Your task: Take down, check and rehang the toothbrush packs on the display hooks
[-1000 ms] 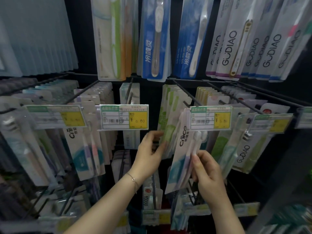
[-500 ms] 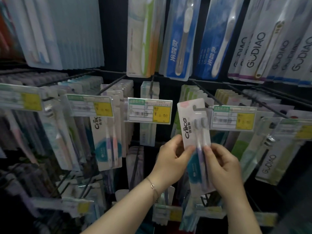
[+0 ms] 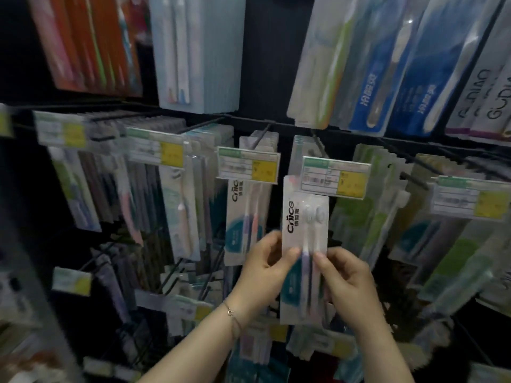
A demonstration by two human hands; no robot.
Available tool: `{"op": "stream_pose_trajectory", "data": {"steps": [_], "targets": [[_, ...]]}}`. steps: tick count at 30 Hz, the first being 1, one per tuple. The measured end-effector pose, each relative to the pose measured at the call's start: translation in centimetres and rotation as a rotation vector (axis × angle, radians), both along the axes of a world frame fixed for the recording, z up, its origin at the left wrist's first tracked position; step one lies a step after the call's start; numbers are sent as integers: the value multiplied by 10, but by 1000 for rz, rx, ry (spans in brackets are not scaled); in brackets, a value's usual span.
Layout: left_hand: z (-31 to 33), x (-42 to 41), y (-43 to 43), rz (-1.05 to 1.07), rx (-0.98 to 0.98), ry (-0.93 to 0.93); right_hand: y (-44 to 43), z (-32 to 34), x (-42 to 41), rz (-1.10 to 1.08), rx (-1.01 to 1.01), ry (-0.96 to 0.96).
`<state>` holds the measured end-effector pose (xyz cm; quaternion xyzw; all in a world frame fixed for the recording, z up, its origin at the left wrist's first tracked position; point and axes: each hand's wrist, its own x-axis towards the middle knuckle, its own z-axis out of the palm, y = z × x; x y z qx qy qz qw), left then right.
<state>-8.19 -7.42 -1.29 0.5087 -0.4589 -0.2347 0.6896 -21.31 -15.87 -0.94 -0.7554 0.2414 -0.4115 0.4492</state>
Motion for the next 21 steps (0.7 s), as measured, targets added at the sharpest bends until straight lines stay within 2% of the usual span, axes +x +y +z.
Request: {"op": "stream_pose_trajectory", "data": {"steps": [11, 21], "targets": [[-12, 79, 75, 110, 77, 8, 72, -18, 86, 15, 194, -29], [-12, 166, 147, 234, 117, -49, 137, -18, 181, 53, 185, 20]]}}
